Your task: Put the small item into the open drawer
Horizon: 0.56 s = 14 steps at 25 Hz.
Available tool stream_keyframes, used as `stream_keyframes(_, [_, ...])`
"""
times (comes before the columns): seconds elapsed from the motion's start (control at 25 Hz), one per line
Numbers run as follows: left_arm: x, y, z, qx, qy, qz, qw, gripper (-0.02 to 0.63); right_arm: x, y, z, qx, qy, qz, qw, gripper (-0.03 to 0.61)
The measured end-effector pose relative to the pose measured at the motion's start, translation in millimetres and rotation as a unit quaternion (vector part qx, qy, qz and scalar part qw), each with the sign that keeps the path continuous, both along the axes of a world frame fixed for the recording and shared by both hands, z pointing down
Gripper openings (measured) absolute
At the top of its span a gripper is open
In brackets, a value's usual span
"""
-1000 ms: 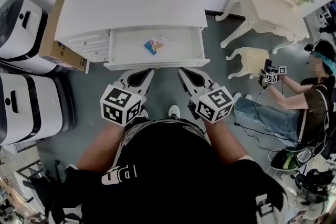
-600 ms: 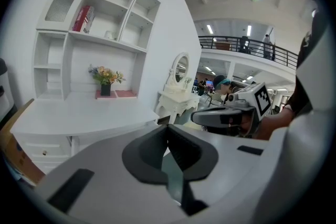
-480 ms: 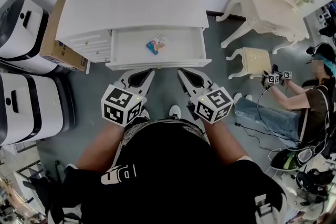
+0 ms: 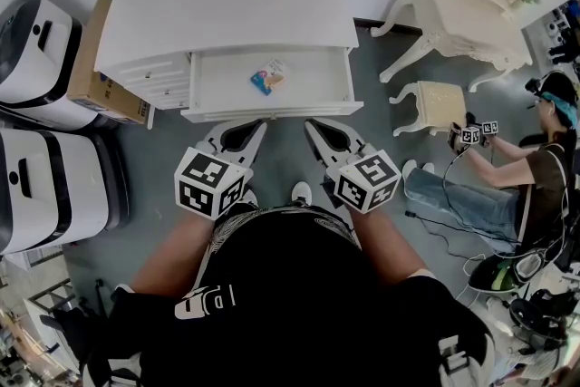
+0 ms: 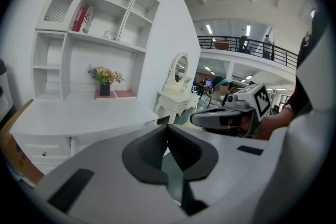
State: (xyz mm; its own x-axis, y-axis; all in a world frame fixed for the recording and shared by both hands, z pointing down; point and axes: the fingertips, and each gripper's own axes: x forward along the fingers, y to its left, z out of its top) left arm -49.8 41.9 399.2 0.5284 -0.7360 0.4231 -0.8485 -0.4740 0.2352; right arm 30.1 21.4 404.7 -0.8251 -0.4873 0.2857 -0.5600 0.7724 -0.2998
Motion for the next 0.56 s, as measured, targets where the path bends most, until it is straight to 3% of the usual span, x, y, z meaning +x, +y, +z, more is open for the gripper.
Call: stream_keyframes(0.56, [2.2,4.9,3.4,0.0,-0.003,-0.001,1.0,0.015,1.3,5.0,2.4,-0.001,0.001,0.0,1.0,0.008])
